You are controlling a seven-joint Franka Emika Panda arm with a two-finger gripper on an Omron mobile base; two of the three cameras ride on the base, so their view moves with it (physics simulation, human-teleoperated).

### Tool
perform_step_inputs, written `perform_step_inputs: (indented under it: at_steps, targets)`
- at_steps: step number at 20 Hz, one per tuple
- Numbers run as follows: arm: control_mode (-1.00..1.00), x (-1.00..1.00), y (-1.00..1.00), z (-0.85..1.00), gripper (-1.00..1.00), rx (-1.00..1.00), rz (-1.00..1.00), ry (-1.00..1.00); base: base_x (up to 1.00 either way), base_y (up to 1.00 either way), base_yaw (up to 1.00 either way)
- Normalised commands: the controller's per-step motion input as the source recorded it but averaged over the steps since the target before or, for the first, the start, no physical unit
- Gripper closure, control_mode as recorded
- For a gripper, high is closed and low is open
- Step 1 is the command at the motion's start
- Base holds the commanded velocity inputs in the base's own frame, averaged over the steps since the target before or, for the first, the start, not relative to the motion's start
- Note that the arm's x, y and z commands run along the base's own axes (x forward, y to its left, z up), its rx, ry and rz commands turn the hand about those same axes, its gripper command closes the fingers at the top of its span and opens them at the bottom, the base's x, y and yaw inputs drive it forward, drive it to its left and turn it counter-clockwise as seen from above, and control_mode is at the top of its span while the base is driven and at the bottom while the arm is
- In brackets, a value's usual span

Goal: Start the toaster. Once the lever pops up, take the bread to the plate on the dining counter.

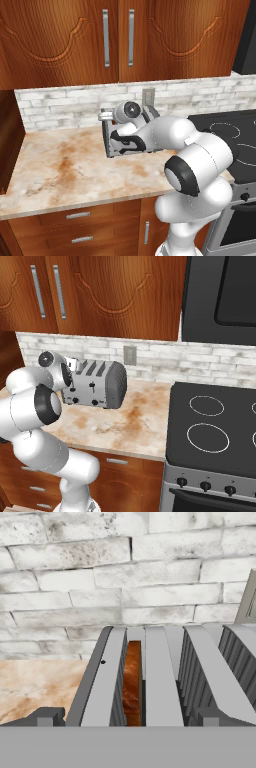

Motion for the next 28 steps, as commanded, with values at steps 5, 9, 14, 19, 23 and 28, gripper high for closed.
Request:
perform_step_inputs:
  at_steps: [5, 9, 14, 19, 23, 28]
  targets:
    - [-1.0, 0.0, 0.0, 0.0, -1.0, 0.0, 0.0, 0.0, 0.0, 0.0, 0.0]
    - [-1.0, 0.0, 0.0, 0.0, -1.0, 0.0, 0.0, 0.0, 0.0, 0.0, 0.0]
    - [-1.0, 0.0, 0.0, 0.0, -1.0, 0.0, 0.0, 0.0, 0.0, 0.0, 0.0]
    - [-1.0, 0.0, 0.0, 0.0, -1.0, 0.0, 0.0, 0.0, 0.0, 0.0, 0.0]
    - [-1.0, 0.0, 0.0, 0.0, -1.0, 0.0, 0.0, 0.0, 0.0, 0.0, 0.0]
    - [-1.0, 0.0, 0.0, 0.0, -1.0, 0.0, 0.0, 0.0, 0.0, 0.0, 0.0]
